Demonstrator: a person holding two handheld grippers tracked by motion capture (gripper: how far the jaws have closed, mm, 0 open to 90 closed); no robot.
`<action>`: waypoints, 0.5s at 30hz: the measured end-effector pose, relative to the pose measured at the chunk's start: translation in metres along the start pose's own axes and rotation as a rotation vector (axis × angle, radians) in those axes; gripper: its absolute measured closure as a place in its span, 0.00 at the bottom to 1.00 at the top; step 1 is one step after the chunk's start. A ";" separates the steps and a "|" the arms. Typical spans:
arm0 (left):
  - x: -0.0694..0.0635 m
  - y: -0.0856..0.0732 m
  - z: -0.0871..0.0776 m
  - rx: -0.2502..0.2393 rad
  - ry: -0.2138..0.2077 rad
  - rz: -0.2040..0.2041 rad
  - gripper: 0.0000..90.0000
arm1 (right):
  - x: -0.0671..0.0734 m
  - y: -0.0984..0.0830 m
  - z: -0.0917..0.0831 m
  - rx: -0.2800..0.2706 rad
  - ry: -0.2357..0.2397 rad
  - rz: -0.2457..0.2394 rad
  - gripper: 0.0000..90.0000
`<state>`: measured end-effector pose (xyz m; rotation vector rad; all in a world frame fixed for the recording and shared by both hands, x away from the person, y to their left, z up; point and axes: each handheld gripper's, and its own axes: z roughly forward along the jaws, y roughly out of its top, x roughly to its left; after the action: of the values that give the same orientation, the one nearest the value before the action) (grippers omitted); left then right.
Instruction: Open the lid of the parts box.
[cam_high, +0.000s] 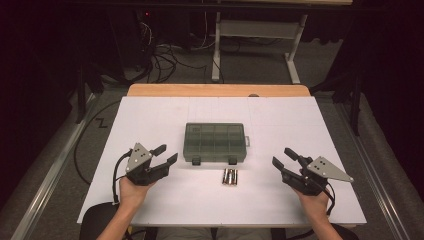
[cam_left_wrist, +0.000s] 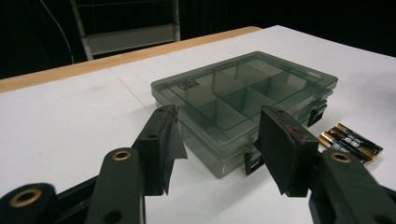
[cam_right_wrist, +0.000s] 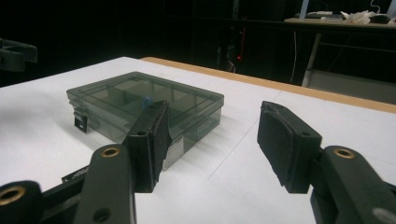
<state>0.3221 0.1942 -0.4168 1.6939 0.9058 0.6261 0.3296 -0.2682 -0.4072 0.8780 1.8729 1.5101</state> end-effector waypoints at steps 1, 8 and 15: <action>0.000 0.001 0.001 0.002 -0.008 -0.001 0.52 | -0.001 0.000 0.001 0.000 -0.002 0.006 0.51; -0.001 0.005 0.011 0.023 -0.063 -0.002 0.50 | -0.003 0.002 0.009 0.010 -0.005 0.003 0.51; 0.002 0.005 0.019 0.004 -0.068 -0.029 0.49 | -0.001 0.005 0.018 0.019 0.001 -0.010 0.51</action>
<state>0.3391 0.1843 -0.4174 1.6926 0.8816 0.5446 0.3444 -0.2574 -0.4061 0.8757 1.8931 1.4897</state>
